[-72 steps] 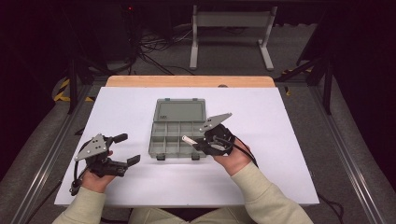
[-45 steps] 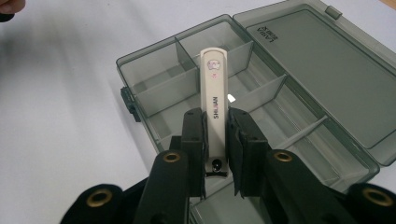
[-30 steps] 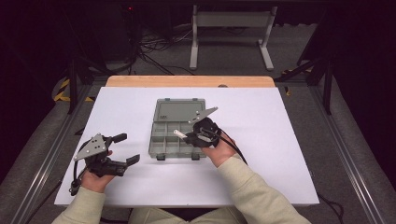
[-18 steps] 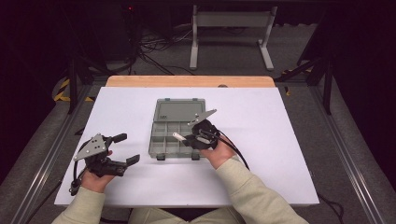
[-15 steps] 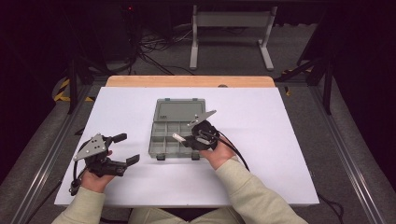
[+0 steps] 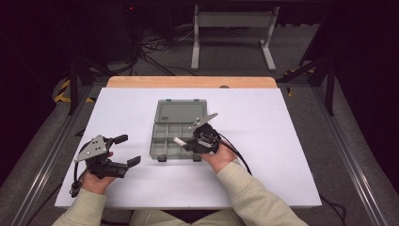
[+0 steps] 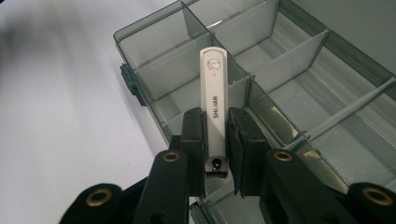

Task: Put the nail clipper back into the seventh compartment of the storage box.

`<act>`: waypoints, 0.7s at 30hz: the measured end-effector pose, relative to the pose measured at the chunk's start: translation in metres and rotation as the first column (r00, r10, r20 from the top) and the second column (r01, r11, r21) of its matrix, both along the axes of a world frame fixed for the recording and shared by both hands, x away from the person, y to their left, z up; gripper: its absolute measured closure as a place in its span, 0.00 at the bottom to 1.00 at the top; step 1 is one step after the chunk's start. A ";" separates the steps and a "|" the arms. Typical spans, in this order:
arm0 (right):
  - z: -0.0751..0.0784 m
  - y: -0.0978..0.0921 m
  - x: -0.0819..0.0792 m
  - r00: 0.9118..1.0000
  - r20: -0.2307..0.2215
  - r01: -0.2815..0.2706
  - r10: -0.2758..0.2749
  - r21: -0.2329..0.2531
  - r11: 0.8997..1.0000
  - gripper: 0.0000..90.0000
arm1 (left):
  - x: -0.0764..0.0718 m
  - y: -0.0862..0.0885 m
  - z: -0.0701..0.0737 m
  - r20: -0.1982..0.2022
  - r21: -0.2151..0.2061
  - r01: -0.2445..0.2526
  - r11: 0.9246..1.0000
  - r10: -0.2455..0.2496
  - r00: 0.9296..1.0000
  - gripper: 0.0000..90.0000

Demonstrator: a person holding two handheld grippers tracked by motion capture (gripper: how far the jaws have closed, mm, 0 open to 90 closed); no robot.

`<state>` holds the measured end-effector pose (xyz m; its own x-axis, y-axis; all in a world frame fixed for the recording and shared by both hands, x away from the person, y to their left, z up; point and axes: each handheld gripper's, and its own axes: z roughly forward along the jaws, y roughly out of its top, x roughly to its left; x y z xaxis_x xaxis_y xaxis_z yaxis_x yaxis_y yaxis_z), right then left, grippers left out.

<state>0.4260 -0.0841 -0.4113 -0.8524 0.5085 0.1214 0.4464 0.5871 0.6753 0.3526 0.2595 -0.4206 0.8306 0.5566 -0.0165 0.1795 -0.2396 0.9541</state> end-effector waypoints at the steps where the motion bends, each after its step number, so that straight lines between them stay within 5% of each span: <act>1: 0.000 0.000 0.000 1.000 -0.003 0.001 -0.001 0.001 1.000 0.86 | 0.000 0.000 0.000 0.000 -0.001 0.000 1.000 0.000 1.000 0.07; 21: -0.007 -0.002 0.001 0.999 -0.038 0.015 -0.015 0.014 1.000 0.86 | 0.000 0.000 0.000 -0.002 -0.005 -0.004 1.000 0.004 1.000 0.07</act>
